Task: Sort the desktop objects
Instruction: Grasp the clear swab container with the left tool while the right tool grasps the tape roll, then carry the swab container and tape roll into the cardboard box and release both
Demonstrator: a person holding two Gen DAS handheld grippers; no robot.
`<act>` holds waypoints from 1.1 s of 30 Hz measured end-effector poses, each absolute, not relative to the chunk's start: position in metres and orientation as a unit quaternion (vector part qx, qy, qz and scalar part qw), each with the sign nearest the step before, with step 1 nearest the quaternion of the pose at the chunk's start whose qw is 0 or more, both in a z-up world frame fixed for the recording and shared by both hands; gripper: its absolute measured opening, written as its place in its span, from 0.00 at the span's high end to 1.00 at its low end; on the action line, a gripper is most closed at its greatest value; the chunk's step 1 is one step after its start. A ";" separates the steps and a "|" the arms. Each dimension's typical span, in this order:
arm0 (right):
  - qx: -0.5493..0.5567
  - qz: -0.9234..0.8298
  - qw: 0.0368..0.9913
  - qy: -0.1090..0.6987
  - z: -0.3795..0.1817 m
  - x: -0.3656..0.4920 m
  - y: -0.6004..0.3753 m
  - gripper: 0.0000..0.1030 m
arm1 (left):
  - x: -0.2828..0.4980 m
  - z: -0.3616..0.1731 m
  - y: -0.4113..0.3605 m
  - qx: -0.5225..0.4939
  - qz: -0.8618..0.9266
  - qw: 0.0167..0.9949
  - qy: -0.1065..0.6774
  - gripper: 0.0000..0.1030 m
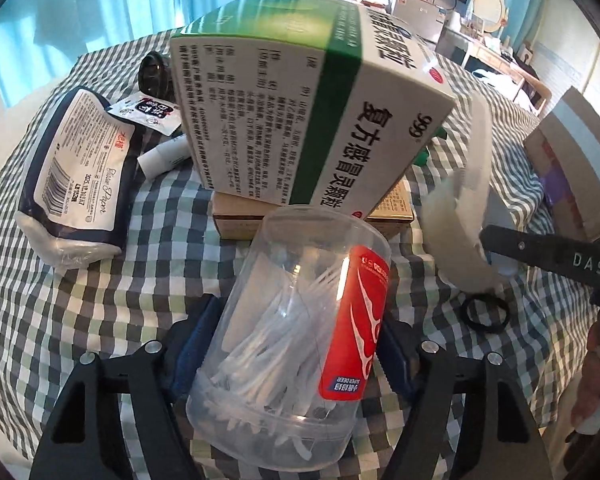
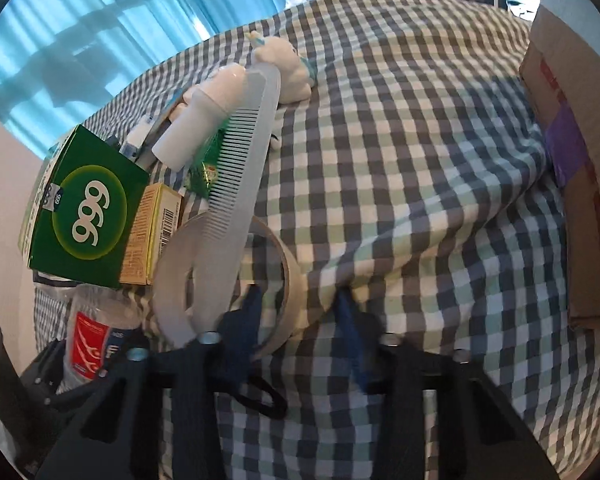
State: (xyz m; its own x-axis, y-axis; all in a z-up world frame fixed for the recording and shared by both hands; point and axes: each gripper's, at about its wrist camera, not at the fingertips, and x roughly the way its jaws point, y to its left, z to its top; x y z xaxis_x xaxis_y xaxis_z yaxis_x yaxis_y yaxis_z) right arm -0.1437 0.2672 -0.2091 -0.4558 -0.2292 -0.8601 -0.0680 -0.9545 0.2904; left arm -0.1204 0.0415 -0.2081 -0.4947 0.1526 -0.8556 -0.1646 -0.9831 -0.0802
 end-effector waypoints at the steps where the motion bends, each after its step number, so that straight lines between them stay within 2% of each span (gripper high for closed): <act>1: 0.519 -0.842 0.047 -0.141 -0.208 -0.144 0.268 0.87 | -0.121 -0.209 0.043 -0.494 0.865 0.090 0.006 0.27; 4: 0.505 -0.852 0.041 -0.135 -0.198 -0.138 0.271 0.95 | -0.120 -0.207 0.044 -0.497 0.864 0.086 0.005 0.28; 8: 0.476 -0.875 0.029 -0.086 -0.175 -0.130 0.264 0.95 | -0.115 -0.201 0.037 -0.496 0.864 0.080 -0.003 0.29; 13: 0.438 -0.894 0.022 -0.090 -0.144 -0.116 0.273 0.95 | -0.106 -0.184 0.026 -0.483 0.872 0.075 -0.015 0.29; 33: 0.334 -0.938 0.029 -0.089 -0.025 -0.030 0.269 0.95 | -0.055 -0.037 0.019 -0.365 0.926 0.094 -0.033 0.29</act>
State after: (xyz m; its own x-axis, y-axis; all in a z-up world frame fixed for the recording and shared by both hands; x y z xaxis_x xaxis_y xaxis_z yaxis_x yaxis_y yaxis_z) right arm -0.0301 0.2691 -0.0251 -0.7747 -0.1142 -0.6219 -0.0051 -0.9824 0.1868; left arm -0.0546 0.0189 -0.0367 -0.7155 0.1978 -0.6700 -0.1494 -0.9802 -0.1299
